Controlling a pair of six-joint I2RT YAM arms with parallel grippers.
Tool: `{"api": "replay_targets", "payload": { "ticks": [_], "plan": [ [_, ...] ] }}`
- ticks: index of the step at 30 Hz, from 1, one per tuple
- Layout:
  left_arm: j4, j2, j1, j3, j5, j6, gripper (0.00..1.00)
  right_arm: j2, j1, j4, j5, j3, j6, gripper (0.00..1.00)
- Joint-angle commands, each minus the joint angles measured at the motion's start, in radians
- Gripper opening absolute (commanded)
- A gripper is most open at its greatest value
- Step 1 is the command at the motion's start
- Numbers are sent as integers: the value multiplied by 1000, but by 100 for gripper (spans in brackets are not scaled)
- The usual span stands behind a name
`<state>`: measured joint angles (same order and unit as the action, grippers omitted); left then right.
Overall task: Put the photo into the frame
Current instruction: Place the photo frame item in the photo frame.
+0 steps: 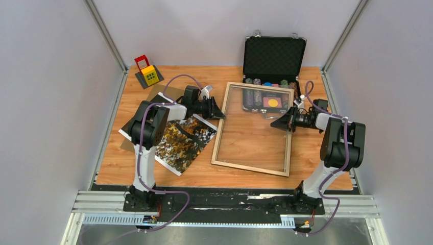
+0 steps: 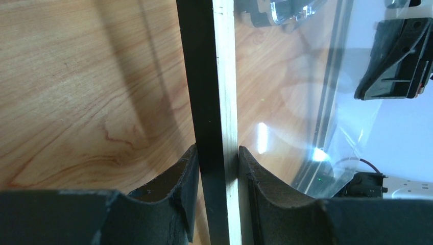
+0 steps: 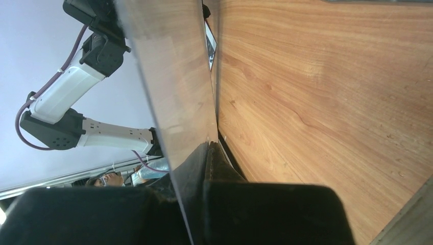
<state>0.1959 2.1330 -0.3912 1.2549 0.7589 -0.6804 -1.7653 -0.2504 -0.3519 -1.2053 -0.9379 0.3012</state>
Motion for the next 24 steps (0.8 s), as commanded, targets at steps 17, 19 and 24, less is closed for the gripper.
{"api": "replay_targets", "payload": {
  "ticks": [17,19,24],
  "plan": [
    [-13,-12,-11,-40,-122,22,26,-7,15,74,-45,20,29,0],
    [-13,-12,-11,-39,-119,21,26,-11,16,86,-40,16,36,0],
    [-10,-9,-14,-44,-116,12,26,-14,16,97,-11,7,35,0]
  ]
}}
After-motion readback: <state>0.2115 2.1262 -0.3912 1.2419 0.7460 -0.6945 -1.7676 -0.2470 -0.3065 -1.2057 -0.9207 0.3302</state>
